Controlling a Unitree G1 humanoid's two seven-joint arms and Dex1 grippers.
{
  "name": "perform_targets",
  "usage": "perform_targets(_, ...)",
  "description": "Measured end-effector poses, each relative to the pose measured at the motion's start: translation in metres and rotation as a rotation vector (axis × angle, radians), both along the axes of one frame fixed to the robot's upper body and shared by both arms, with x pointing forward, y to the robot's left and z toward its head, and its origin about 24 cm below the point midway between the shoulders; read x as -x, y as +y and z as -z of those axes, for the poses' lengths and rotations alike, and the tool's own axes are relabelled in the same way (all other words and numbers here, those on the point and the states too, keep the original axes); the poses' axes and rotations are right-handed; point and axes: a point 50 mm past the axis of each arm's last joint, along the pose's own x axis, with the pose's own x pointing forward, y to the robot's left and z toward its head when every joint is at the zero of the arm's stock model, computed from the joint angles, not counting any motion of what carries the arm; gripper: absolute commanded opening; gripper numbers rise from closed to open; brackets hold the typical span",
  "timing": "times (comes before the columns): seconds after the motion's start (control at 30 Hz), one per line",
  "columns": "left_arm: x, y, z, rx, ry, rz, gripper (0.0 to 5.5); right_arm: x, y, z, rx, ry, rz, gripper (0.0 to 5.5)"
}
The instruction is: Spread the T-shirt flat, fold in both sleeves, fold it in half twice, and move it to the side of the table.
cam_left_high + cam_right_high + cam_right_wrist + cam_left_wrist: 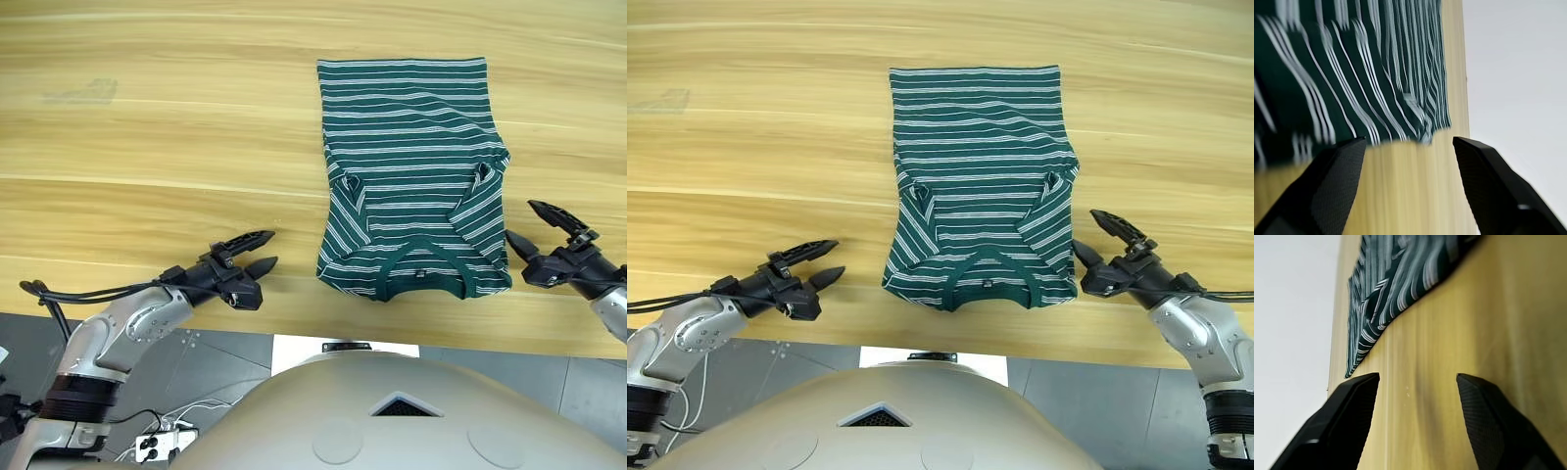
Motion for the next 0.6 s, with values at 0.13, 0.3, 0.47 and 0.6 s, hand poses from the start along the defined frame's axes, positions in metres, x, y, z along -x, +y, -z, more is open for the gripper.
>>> perform_targets(0.13,0.01,-0.01,0.0,-0.005,0.063,0.067,2.96,0.005,0.005,-0.002,0.032,0.111,-0.116,3.29)
perform_targets(0.3,0.018,-0.018,-0.002,0.003,0.113,0.127,2.96,0.012,-0.001,-0.011,-0.037,0.169,-0.102,3.29)
perform_targets(0.47,0.002,-0.035,0.004,0.043,0.098,0.2,2.96,-0.004,-0.031,-0.034,-0.08,0.069,0.056,3.29)
perform_targets(0.6,-0.001,-0.045,0.008,0.092,0.119,0.218,2.96,0.018,-0.048,-0.018,0.082,0.215,0.056,3.29)
